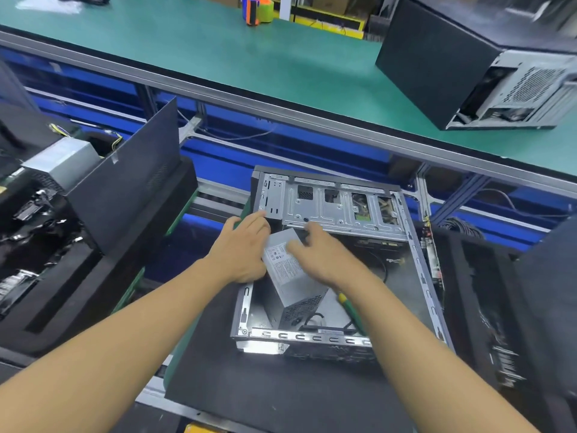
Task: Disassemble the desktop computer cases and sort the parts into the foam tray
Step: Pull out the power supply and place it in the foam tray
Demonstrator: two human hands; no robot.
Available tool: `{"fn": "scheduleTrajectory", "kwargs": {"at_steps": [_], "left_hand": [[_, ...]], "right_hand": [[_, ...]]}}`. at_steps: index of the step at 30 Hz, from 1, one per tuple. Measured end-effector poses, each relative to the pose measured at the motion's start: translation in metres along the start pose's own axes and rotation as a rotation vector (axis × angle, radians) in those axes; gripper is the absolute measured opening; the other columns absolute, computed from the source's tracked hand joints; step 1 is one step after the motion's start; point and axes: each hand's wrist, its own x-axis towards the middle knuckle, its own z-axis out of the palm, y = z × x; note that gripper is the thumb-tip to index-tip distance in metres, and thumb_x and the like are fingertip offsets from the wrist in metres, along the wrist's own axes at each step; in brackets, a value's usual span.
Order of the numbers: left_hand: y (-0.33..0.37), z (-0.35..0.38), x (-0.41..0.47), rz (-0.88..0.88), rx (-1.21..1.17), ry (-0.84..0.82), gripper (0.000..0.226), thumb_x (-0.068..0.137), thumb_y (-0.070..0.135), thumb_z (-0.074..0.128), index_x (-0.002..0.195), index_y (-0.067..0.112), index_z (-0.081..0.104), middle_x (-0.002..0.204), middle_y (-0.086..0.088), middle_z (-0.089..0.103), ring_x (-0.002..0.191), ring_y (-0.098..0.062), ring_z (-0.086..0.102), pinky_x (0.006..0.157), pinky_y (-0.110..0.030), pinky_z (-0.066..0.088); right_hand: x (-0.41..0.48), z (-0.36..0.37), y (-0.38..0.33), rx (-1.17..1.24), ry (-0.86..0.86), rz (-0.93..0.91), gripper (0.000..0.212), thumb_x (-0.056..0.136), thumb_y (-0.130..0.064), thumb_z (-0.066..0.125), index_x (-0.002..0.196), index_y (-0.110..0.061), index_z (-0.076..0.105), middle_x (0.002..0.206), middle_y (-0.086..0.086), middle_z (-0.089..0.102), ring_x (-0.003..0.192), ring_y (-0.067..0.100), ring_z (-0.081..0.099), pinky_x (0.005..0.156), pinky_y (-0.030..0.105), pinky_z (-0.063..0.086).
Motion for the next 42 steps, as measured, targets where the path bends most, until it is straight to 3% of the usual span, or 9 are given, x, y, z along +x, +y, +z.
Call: {"fn": "scheduleTrajectory", "kwargs": {"at_steps": [3, 5, 9, 12, 16, 26, 31, 38, 42], "left_hand": [[0.000, 0.003, -0.003, -0.006, -0.150, 0.060, 0.053, 0.076, 0.034, 0.049, 0.123, 0.011, 0.054, 0.149, 0.006, 0.032, 0.149, -0.015, 0.021, 0.108, -0.040, 0.027], [0.001, 0.004, -0.007, -0.026, -0.291, 0.100, 0.061, 0.074, 0.027, 0.054, 0.133, 0.010, 0.051, 0.159, 0.001, 0.021, 0.148, -0.020, 0.023, 0.108, -0.043, 0.031], [0.006, 0.009, -0.017, -0.172, -0.433, 0.130, 0.078, 0.077, 0.017, 0.060, 0.150, 0.018, 0.034, 0.166, -0.004, 0.007, 0.150, -0.027, 0.018, 0.113, -0.048, 0.033], [0.011, 0.009, -0.023, -0.311, -0.635, 0.024, 0.082, 0.080, 0.014, 0.055, 0.153, 0.034, 0.026, 0.164, -0.006, 0.016, 0.144, -0.031, 0.030, 0.110, -0.050, 0.039], [0.013, 0.003, -0.025, -0.302, -0.711, 0.000, 0.083, 0.082, 0.010, 0.051, 0.155, 0.037, 0.021, 0.157, -0.002, 0.035, 0.135, -0.029, 0.043, 0.105, -0.049, 0.044], [0.015, 0.005, -0.028, -0.324, -0.715, -0.032, 0.089, 0.084, 0.011, 0.047, 0.156, 0.048, 0.009, 0.165, -0.004, 0.023, 0.141, -0.030, 0.040, 0.105, -0.053, 0.045], [0.016, 0.007, -0.029, -0.336, -0.715, 0.003, 0.088, 0.082, 0.016, 0.047, 0.153, 0.054, 0.010, 0.162, -0.001, 0.031, 0.136, -0.033, 0.044, 0.100, -0.054, 0.048], [0.013, 0.013, -0.030, -0.347, -0.700, 0.032, 0.084, 0.083, 0.025, 0.050, 0.151, 0.057, 0.012, 0.165, -0.001, 0.024, 0.142, -0.032, 0.037, 0.103, -0.052, 0.045], [0.013, 0.014, -0.030, -0.348, -0.723, 0.034, 0.078, 0.085, 0.033, 0.048, 0.152, 0.056, 0.014, 0.166, -0.002, 0.021, 0.147, -0.028, 0.031, 0.106, -0.047, 0.042]], "right_hand": [[0.001, 0.024, -0.024, -0.294, -0.179, -0.006, 0.117, 0.074, -0.057, 0.066, 0.158, -0.034, -0.012, 0.164, 0.005, 0.006, 0.144, 0.040, 0.025, 0.106, 0.049, 0.037], [0.008, 0.042, -0.025, -0.425, -0.151, 0.059, 0.120, 0.077, -0.052, 0.071, 0.155, -0.038, -0.020, 0.164, 0.008, -0.008, 0.145, 0.042, 0.018, 0.107, 0.051, 0.038], [0.014, 0.065, -0.017, -0.486, 0.031, 0.121, 0.104, 0.083, -0.059, 0.058, 0.157, -0.041, -0.012, 0.150, 0.018, 0.022, 0.128, 0.040, 0.038, 0.096, 0.046, 0.041], [0.013, 0.068, -0.009, -0.465, 0.072, 0.083, 0.095, 0.081, -0.062, 0.052, 0.156, -0.047, -0.006, 0.137, 0.016, 0.034, 0.118, 0.040, 0.044, 0.081, 0.043, 0.037], [0.010, 0.067, -0.005, -0.394, 0.127, 0.052, 0.089, 0.078, -0.063, 0.051, 0.154, -0.048, 0.006, 0.131, 0.013, 0.038, 0.115, 0.036, 0.045, 0.084, 0.043, 0.040], [0.004, 0.073, -0.003, -0.399, 0.209, 0.118, 0.094, 0.081, -0.067, 0.050, 0.157, -0.038, 0.004, 0.131, 0.015, 0.036, 0.116, 0.037, 0.043, 0.080, 0.043, 0.039], [0.007, 0.068, 0.002, -0.318, 0.225, 0.068, 0.099, 0.075, -0.064, 0.059, 0.155, -0.032, 0.010, 0.125, 0.011, 0.038, 0.118, 0.034, 0.042, 0.082, 0.043, 0.041], [0.005, 0.084, -0.010, -0.317, 0.315, 0.268, 0.109, 0.074, -0.070, 0.059, 0.153, -0.008, 0.015, 0.137, 0.014, 0.036, 0.126, 0.032, 0.038, 0.091, 0.046, 0.044], [0.008, 0.048, 0.014, 0.115, 0.341, 0.499, 0.097, 0.074, -0.061, 0.067, 0.144, -0.007, 0.029, 0.140, 0.018, 0.040, 0.123, 0.037, 0.047, 0.086, 0.043, 0.041]]}}
